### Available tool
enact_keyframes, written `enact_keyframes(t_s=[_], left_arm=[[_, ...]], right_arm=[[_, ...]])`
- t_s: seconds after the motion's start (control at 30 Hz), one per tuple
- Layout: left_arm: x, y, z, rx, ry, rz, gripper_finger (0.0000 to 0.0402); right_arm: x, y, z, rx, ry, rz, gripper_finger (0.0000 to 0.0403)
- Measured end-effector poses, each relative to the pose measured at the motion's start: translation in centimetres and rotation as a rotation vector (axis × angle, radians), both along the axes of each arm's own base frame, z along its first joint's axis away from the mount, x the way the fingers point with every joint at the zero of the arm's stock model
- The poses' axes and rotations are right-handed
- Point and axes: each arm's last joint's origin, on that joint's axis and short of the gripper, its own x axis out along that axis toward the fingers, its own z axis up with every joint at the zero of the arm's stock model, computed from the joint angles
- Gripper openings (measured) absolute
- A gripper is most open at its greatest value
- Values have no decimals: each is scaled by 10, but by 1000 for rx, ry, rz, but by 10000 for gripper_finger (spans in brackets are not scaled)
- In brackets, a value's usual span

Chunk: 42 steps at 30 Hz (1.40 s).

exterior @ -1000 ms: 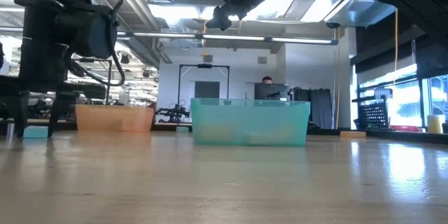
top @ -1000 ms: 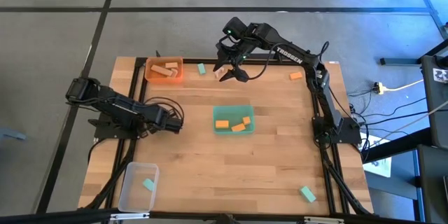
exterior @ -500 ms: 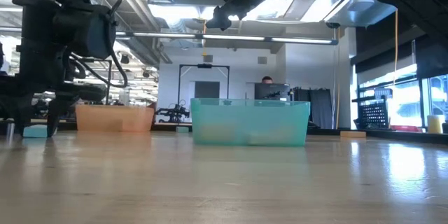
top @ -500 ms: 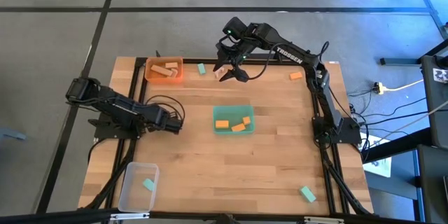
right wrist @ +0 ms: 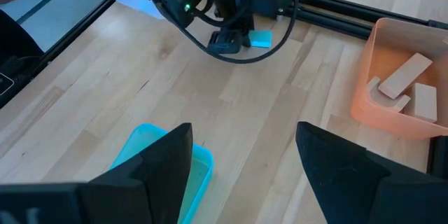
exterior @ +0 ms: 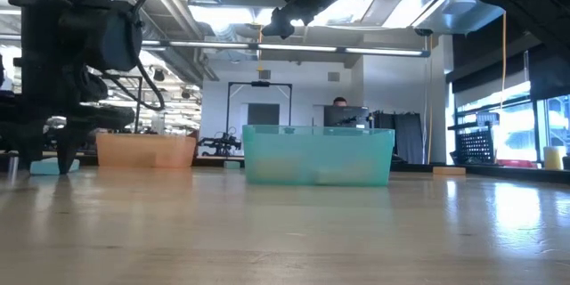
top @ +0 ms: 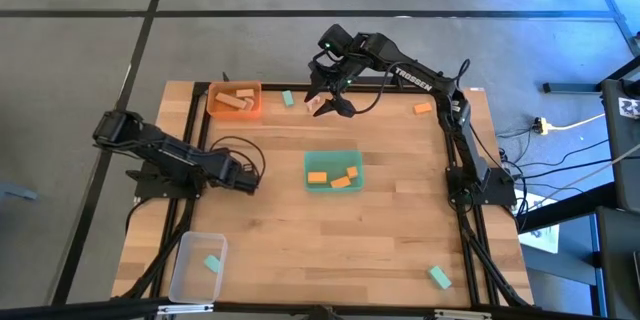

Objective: Sort & place blocks by color
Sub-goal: Put the blue block into the transparent bin

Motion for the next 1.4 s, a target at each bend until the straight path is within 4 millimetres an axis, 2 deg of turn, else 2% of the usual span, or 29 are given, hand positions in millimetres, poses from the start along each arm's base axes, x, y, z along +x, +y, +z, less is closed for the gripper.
enact_keyframes(t_s=[0.33,0.7,0.87,1.0,1.17,1.4], left_arm=[[2,-1,28,-37,-79,-287,126],[-2,-14,75,-140,-218,-812,125],[-8,-29,97,-228,-285,-1115,124],[-15,-43,111,-374,-360,-1328,124],[-27,-62,121,-574,-368,-1448,124],[-48,-97,119,-789,-287,-1485,124]], right_arm=[[0,0,0,0,0,0,255],[0,0,0,0,-1,0,255],[0,0,0,-2,-3,0,255],[1,0,1,-2,-9,-2,255],[1,1,1,20,-21,19,255],[0,5,4,166,-92,129,255]])
